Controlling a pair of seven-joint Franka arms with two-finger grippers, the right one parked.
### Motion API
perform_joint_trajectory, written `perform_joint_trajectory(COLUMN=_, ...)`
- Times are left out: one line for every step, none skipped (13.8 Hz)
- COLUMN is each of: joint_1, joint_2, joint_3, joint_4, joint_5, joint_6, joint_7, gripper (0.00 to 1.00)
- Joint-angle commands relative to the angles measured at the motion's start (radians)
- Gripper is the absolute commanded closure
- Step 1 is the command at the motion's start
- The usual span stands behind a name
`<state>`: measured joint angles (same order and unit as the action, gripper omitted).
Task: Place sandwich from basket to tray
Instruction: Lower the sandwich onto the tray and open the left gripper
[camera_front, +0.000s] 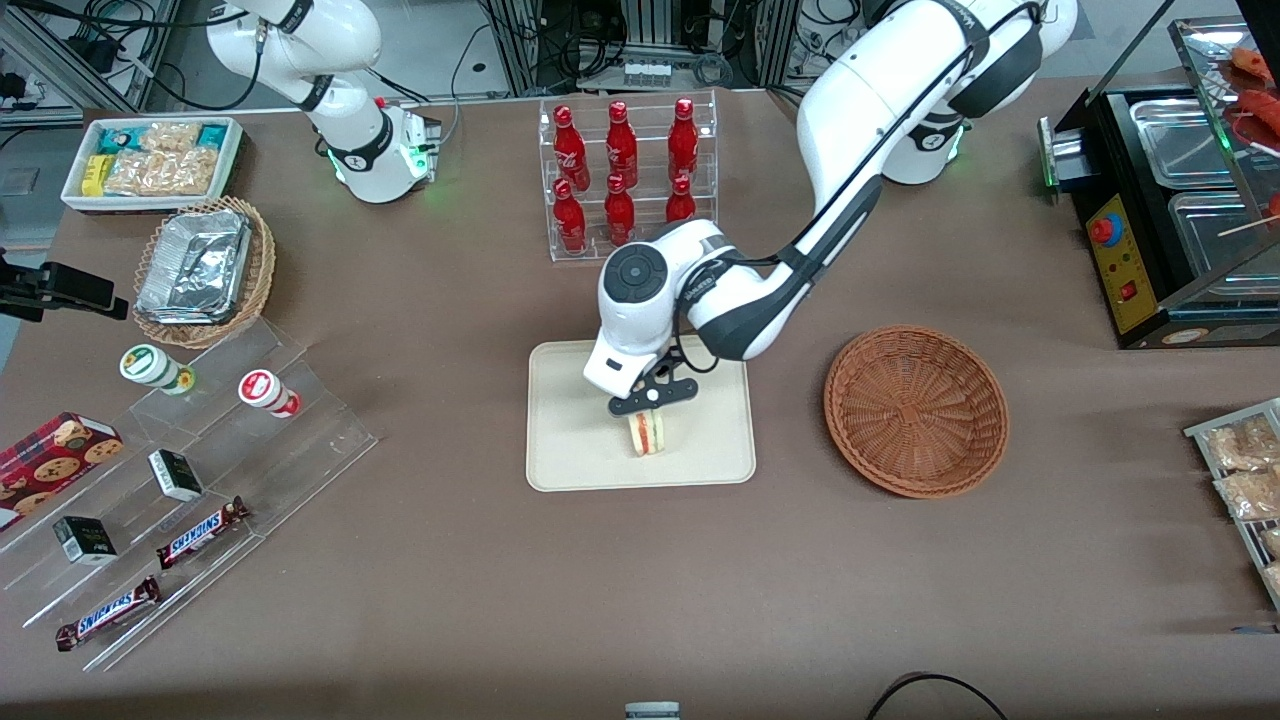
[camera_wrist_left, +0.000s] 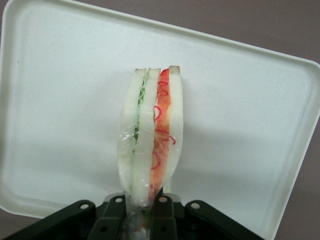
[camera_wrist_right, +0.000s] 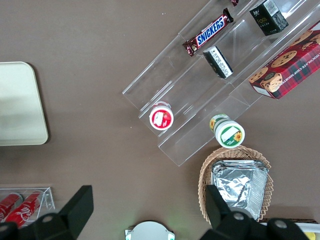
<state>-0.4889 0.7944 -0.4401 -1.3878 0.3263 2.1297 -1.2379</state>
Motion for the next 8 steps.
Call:
perform_joint_trajectory(joint_1=-0.013, joint_2=0.025, joint_3=0.007, joint_4=0.039, joint_5=0.022, joint_6=-0.019, joint_7=-0.035, gripper=1.0)
perform_joint_trajectory(joint_1=-0.013, joint_2=0.032, joint_3=0.007, joint_4=0.041, joint_5=0.023, joint_6=-0.017, joint_7=-0.037, gripper=1.0)
perform_joint_trajectory(joint_1=-0.013, joint_2=0.042, joint_3=0.012, joint_4=0.052, joint_5=0.025, joint_6=-0.017, joint_7=-0.037, gripper=1.0)
perform_joint_trajectory(joint_1=-0.025, joint_2=0.055, joint_3=0.02, joint_4=0.067, joint_5=0.025, joint_6=-0.017, joint_7=-0.044, gripper=1.0)
perform_joint_trajectory(joint_1=-0.045, joint_2=0.065, joint_3=0.044, joint_4=0.076, joint_5=0.023, joint_6=-0.017, joint_7=-0.058, gripper=1.0)
perform_joint_trajectory(joint_1=-0.068, joint_2=0.066, joint_3=0.07, joint_4=0.079, joint_5=0.022, joint_6=-0.017, joint_7=-0.066, gripper=1.0)
perform_joint_trajectory(joint_1=-0.074, joint_2=0.066, joint_3=0.078, joint_4=0.079, joint_5=0.019, joint_6=-0.016, joint_7=-0.066, gripper=0.92)
perform_joint_trajectory(joint_1=-0.073, joint_2=0.065, joint_3=0.08, joint_4=0.079, joint_5=0.017, joint_6=-0.014, joint_7=-0.061, gripper=0.14)
